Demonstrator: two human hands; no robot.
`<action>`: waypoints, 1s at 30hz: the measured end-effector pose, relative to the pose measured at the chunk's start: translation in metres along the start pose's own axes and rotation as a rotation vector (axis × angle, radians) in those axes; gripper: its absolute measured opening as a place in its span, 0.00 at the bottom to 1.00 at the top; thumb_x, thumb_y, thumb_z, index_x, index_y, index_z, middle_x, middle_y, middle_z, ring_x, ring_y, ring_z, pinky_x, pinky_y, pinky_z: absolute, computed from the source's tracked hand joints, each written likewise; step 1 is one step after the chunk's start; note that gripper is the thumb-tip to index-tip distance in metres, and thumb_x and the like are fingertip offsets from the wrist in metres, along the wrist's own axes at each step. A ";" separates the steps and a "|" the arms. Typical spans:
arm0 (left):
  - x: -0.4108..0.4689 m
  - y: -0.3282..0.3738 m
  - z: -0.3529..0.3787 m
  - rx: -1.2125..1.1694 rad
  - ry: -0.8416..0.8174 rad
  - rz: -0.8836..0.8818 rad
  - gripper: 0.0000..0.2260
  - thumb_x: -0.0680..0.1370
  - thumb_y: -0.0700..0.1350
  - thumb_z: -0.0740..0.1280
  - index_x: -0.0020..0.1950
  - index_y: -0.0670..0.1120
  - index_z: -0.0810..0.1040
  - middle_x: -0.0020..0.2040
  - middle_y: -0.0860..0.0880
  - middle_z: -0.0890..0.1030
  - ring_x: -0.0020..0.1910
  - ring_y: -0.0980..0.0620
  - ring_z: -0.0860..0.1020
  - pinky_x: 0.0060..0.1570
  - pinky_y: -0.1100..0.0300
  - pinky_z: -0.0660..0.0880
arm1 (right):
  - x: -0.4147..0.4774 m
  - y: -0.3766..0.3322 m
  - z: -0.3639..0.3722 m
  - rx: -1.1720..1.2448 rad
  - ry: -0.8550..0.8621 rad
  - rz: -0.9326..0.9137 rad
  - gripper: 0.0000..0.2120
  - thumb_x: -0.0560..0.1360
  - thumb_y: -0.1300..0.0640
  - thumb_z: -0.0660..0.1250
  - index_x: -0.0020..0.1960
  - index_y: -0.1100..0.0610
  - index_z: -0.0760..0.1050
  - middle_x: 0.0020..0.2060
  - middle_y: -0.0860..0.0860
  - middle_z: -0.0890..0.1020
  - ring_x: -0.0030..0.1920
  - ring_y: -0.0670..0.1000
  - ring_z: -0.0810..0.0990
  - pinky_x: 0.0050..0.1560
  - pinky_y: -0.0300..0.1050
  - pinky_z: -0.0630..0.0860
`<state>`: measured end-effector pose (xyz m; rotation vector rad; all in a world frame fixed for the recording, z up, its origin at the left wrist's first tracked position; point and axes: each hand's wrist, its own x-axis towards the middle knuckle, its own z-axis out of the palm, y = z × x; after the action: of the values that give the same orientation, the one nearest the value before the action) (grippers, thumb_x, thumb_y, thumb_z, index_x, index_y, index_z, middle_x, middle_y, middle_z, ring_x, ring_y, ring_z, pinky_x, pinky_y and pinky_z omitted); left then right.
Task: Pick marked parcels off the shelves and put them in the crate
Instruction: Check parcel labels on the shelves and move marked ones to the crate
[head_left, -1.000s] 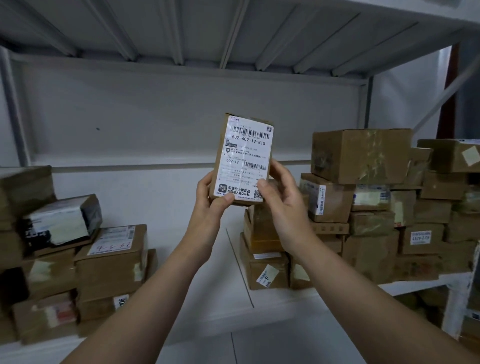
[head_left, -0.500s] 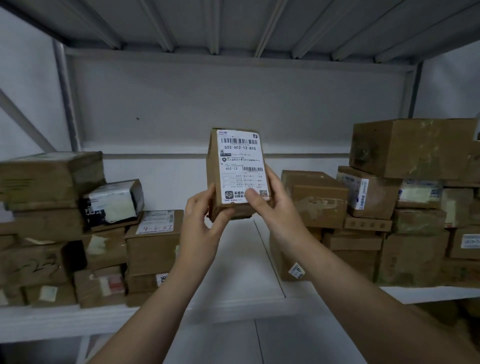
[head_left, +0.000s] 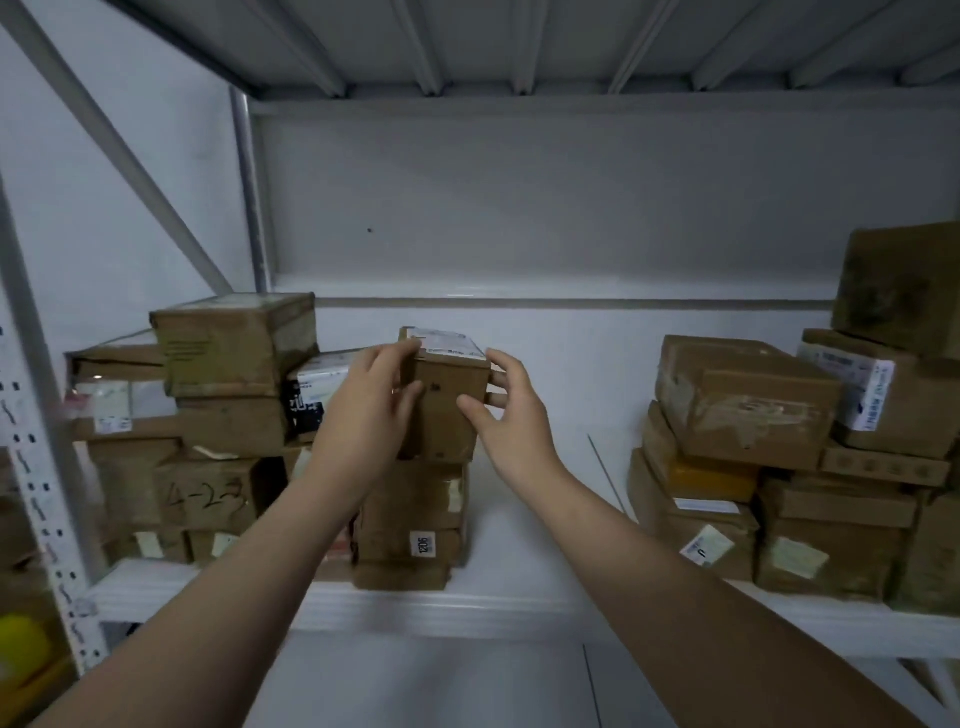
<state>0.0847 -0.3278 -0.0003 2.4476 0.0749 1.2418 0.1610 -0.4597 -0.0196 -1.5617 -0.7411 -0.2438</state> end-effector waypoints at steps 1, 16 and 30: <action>0.004 -0.005 0.001 0.024 -0.013 -0.009 0.19 0.79 0.42 0.63 0.70 0.48 0.68 0.65 0.46 0.71 0.58 0.50 0.72 0.53 0.63 0.67 | 0.004 0.003 0.005 -0.036 -0.015 0.002 0.25 0.76 0.64 0.66 0.70 0.51 0.64 0.58 0.46 0.74 0.56 0.47 0.75 0.46 0.27 0.73; 0.005 -0.034 0.007 0.442 0.032 0.245 0.20 0.71 0.35 0.70 0.62 0.42 0.75 0.60 0.38 0.76 0.59 0.37 0.73 0.55 0.42 0.72 | 0.022 0.011 0.030 -0.313 -0.182 -0.005 0.30 0.77 0.62 0.65 0.75 0.48 0.59 0.68 0.48 0.72 0.63 0.52 0.75 0.62 0.51 0.75; -0.009 0.011 0.031 0.323 0.041 0.309 0.17 0.72 0.34 0.66 0.61 0.41 0.76 0.59 0.39 0.77 0.58 0.37 0.73 0.53 0.42 0.73 | -0.004 0.012 -0.031 -0.467 -0.214 -0.008 0.23 0.79 0.55 0.64 0.72 0.49 0.64 0.68 0.48 0.71 0.64 0.50 0.73 0.61 0.43 0.72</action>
<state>0.1020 -0.3497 -0.0191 2.7898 -0.1050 1.5116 0.1730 -0.4900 -0.0269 -2.0507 -0.9001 -0.2716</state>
